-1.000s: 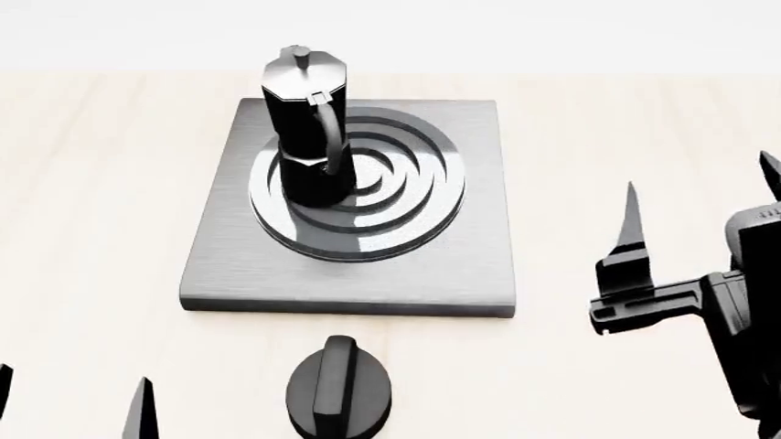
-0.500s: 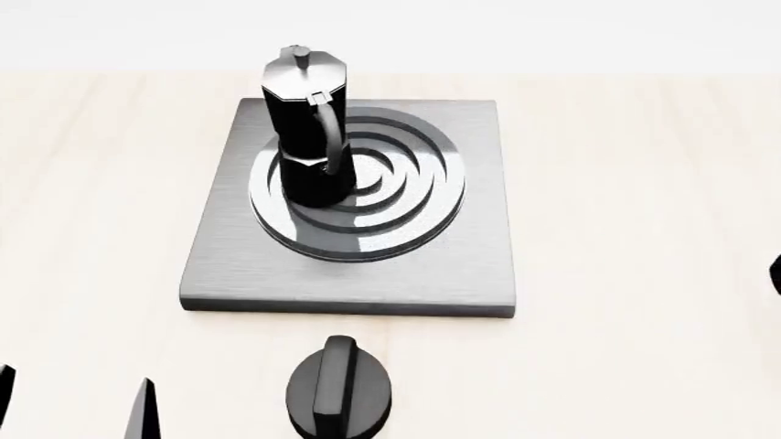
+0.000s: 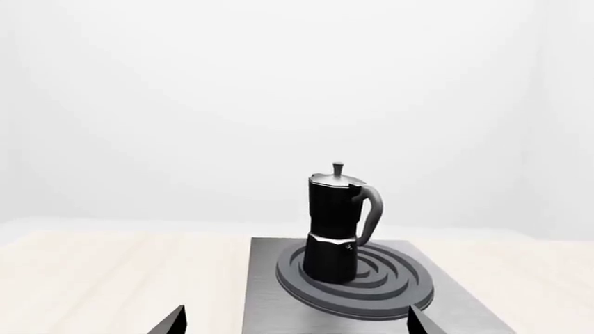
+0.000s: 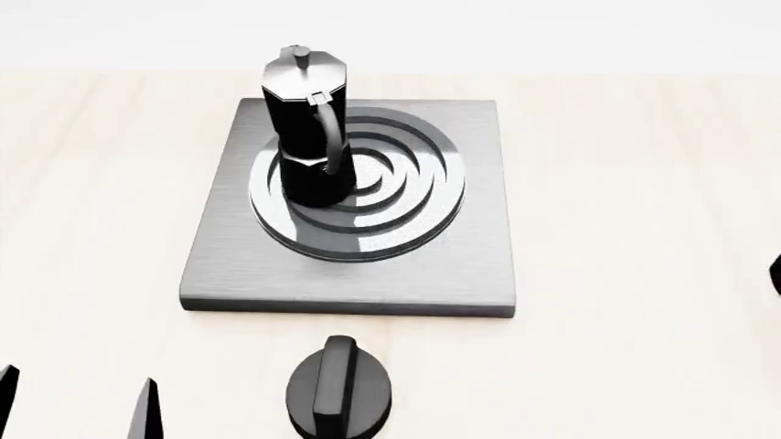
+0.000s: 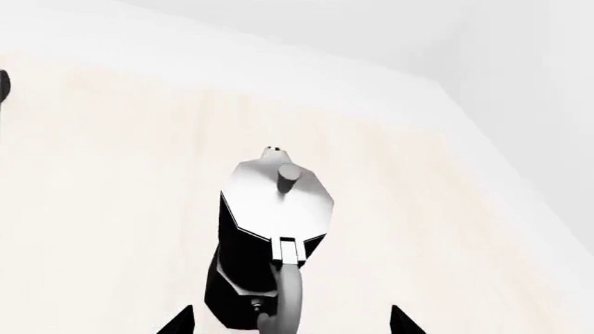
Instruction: Put both moka pots on the stove.
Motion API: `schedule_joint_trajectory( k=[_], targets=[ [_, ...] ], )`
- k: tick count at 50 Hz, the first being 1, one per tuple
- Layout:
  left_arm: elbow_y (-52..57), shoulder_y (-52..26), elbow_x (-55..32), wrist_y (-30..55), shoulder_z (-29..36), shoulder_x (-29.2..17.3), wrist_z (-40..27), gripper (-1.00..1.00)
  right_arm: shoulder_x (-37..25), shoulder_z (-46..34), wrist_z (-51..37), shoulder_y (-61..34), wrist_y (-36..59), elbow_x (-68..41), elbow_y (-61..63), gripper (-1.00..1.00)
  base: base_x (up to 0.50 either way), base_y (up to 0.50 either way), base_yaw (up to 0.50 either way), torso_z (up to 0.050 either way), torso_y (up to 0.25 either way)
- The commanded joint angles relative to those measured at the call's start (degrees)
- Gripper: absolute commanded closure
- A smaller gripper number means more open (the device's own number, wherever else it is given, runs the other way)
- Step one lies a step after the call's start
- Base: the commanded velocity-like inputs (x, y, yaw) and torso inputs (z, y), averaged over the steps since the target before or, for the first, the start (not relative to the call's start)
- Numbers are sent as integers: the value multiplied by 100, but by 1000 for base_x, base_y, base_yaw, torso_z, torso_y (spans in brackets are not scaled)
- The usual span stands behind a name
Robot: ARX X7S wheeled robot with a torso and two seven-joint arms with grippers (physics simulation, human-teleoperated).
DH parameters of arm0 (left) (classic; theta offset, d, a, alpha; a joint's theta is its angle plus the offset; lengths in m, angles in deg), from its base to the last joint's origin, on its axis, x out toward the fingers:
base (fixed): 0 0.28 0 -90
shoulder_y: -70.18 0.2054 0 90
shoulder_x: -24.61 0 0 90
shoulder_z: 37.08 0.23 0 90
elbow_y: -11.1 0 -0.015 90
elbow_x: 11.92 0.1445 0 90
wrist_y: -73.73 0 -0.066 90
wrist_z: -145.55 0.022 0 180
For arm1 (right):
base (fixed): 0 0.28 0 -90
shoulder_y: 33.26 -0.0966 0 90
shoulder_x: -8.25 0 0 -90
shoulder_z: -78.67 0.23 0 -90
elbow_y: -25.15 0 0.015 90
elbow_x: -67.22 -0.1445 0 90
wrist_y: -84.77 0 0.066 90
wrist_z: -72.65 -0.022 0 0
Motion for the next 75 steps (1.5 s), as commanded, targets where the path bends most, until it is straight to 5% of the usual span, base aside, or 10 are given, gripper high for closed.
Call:
schedule_joint_trajectory(
  k=[1, 36, 62, 63, 75],
  targets=[
    [-91, -10, 26, -79, 33, 5, 9, -100, 643, 107, 501, 327, -202, -243, -1168, -100, 0, 0, 0, 0, 0],
    [-66, -58, 74, 3, 163, -12, -46, -100, 2524, 409, 1457, 994, -1210, -314, -4384, -100, 0, 0, 0, 0, 0],
    [-35, -56, 89, 23, 222, -41, -92, -100, 2586, 1480, 1119, 1289, -1336, 316, -4440, -100, 0, 0, 0, 0, 0],
    [-40, -59, 81, 23, 221, -41, -91, -100, 2589, 1552, 1085, 1294, -1326, 350, -4440, 100, 0, 0, 0, 0, 0],
    [-55, -70, 75, 1, 236, -55, -97, -100, 2670, 2337, 1183, 1408, -1246, 1114, -4440, 100, 0, 0, 0, 0, 0]
  ],
)
